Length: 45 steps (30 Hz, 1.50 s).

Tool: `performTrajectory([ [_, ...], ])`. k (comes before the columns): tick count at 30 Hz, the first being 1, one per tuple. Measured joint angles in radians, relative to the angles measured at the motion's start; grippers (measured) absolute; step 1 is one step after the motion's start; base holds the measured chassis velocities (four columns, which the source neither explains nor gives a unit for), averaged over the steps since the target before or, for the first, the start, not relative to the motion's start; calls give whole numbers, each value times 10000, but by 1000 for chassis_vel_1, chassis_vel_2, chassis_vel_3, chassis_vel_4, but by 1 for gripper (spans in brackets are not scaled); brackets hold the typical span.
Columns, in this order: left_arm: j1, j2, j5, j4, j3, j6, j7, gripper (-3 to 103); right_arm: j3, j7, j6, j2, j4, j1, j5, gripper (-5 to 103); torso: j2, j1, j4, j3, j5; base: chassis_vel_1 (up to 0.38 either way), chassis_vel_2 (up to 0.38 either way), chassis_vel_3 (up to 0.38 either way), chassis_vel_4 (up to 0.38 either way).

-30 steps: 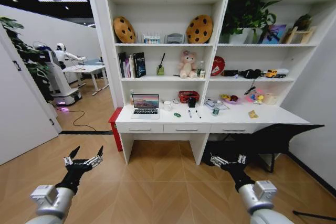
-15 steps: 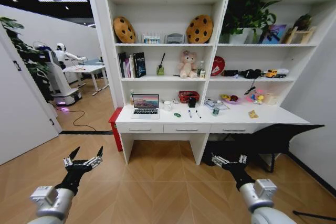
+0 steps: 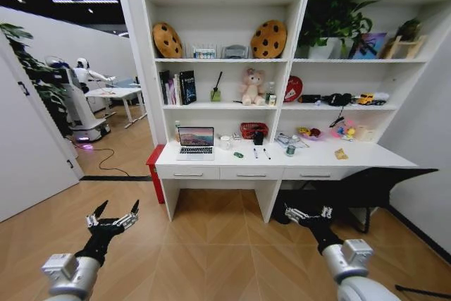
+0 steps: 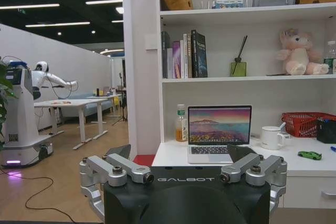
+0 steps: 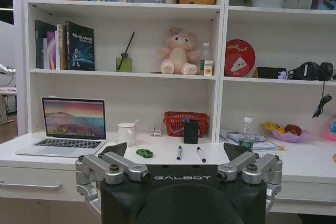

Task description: Organize the objects on the table.

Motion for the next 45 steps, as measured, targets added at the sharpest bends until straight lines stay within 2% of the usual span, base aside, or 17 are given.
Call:
performTrajectory([
  [4,-27,51,7,-28,19,0,12,100,-20,11,-32,17,28,13,-15,100,0,-1,-6,-1,-3,-189,171,150,-196],
  [8,-39,57,17,-28,41,-1,26,100,-19,14,-32,46,15,6,-34,100,-1,5,0,1,2,-231,238,233,-243],
  [9,-43,68,17,-27,47,0,34,100,-18,17,-31,56,14,-9,-39,100,-2,8,-1,2,-7,-244,239,291,-229],
  [11,-48,86,17,-27,48,0,39,100,-15,24,-30,58,14,-14,-40,100,-2,5,-1,1,2,-258,243,291,-242],
  [15,-147,121,1,-9,61,-1,39,100,-18,56,-37,42,-12,58,-40,100,-3,7,-4,2,-5,-320,254,288,-267],
  [18,-162,114,-5,-2,74,1,42,100,-36,64,-48,36,-31,78,-45,100,-1,3,-2,0,3,-345,331,318,-343],
  [21,-174,106,-5,20,80,2,42,100,-52,65,-51,36,-53,97,-67,100,-1,3,-1,0,-5,-342,369,327,-375],
  [23,-215,105,-6,60,87,3,45,100,-58,66,-52,32,-105,133,-98,100,-2,5,-1,1,7,-360,378,375,-375],
  [27,-292,121,-19,125,102,4,44,100,-65,68,-66,20,-124,163,-106,100,-5,10,-4,4,-7,-357,359,385,-357],
  [28,-315,124,-21,135,110,5,45,100,-71,69,-77,15,-129,177,-108,100,-4,7,-1,2,3,-354,370,369,-366],
  [32,-368,120,-23,174,139,6,41,100,-90,69,-93,11,-151,200,-127,100,-2,4,2,1,0,-350,363,360,-360],
  [33,-397,109,-23,199,159,8,39,100,-103,70,-94,11,-173,201,-152,100,-4,9,-6,3,-9,-349,317,355,-350],
  [34,-404,92,-20,208,169,8,38,100,-117,65,-92,11,-179,201,-157,100,-2,4,-1,1,4,-349,345,367,-350],
  [36,-408,79,-18,225,178,8,36,100,-161,90,-80,6,-191,198,-130,100,-1,1,0,0,3,-351,340,352,-352],
  [38,-424,71,-14,254,183,7,33,100,-198,142,-75,1,-203,220,-104,100,-3,6,-5,1,-12,-338,335,341,-337],
  [40,-450,57,-5,274,191,7,30,100,-196,112,-75,-7,-212,236,-106,100,-2,4,0,1,10,-327,345,320,-331],
  [45,-539,43,28,325,242,28,16,100,-189,93,-87,3,-275,229,-127,100,-6,17,-10,4,-4,-238,244,175,-196],
])
